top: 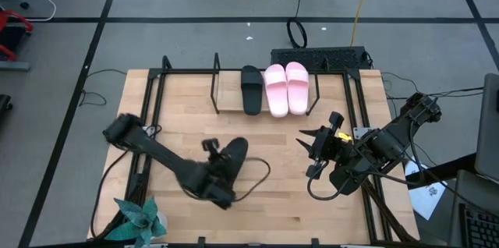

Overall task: Pick and place slides into the shelf
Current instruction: Put the black slide on the shelf

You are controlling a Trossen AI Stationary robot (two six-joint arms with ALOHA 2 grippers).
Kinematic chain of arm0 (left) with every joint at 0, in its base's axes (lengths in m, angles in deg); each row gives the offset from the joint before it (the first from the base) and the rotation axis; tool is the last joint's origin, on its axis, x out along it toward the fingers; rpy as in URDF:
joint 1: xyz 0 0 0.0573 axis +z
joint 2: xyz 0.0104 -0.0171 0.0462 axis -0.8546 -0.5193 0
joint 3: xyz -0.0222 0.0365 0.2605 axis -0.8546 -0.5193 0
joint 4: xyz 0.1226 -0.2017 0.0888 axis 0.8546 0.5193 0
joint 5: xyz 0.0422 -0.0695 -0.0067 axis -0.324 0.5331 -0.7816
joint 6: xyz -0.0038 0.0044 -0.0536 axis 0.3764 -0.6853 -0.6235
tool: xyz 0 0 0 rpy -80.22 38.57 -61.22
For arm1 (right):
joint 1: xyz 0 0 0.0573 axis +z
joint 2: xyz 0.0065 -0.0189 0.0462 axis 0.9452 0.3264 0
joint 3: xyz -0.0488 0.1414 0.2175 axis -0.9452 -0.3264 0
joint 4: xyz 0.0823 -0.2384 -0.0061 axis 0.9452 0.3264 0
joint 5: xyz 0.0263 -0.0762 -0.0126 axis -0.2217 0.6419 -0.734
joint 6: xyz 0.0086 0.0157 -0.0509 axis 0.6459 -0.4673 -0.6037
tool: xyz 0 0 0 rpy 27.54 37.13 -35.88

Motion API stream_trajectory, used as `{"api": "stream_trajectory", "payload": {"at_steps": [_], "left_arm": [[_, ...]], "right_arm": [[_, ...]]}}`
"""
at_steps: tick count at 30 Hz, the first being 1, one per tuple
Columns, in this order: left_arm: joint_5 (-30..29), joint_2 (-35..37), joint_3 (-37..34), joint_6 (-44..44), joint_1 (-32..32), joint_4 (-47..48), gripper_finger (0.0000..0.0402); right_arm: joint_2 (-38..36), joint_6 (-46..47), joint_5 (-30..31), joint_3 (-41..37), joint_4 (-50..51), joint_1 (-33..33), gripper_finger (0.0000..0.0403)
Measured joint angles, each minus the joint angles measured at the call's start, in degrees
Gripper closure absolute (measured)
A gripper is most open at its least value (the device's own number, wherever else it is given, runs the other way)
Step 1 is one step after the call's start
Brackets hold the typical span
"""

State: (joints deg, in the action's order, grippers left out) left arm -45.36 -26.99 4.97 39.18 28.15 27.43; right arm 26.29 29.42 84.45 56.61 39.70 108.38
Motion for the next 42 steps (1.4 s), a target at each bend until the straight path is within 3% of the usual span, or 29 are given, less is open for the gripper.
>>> {"api": "stream_trajectory", "payload": {"at_steps": [5, 11, 16, 26, 33, 37, 42], "left_arm": [[-7.3, 8.6, 2.2, -5.4, -0.2, 1.2, 0.0401], [-17.8, 10.3, 14.0, 2.3, 5.0, 3.9, 0.0401], [-17.6, 9.3, 21.4, 12.0, 15.2, 7.8, 0.0401], [-11.1, 7.7, 21.7, 25.1, 32.9, 9.4, 0.0401], [-9.0, 5.6, 21.7, 37.4, 39.9, 6.8, 0.0401], [-8.4, 4.9, 21.7, 40.0, 42.9, 6.0, 0.0402], [-8.1, 3.7, 21.7, 47.0, 45.9, -0.4, 0.0402]], "right_arm": [[0.0, 0.0, 0.0, 0.0, -0.1, -0.4, 0.0305], [0.0, -0.3, -0.1, 0.0, -0.1, -2.5, 0.0305], [-0.3, -0.6, 0.2, 0.0, 0.0, -4.6, 0.0305], [-4.6, -8.1, 10.8, 0.0, -0.7, -10.2, 0.0305], [-7.7, -14.8, 12.1, 0.0, -7.1, -15.6, 0.0305], [-8.4, -19.1, 12.1, 0.0, -11.2, -18.6, 0.0305], [-8.6, -27.0, 11.9, 0.0, -16.8, -22.4, 0.0305]]}}
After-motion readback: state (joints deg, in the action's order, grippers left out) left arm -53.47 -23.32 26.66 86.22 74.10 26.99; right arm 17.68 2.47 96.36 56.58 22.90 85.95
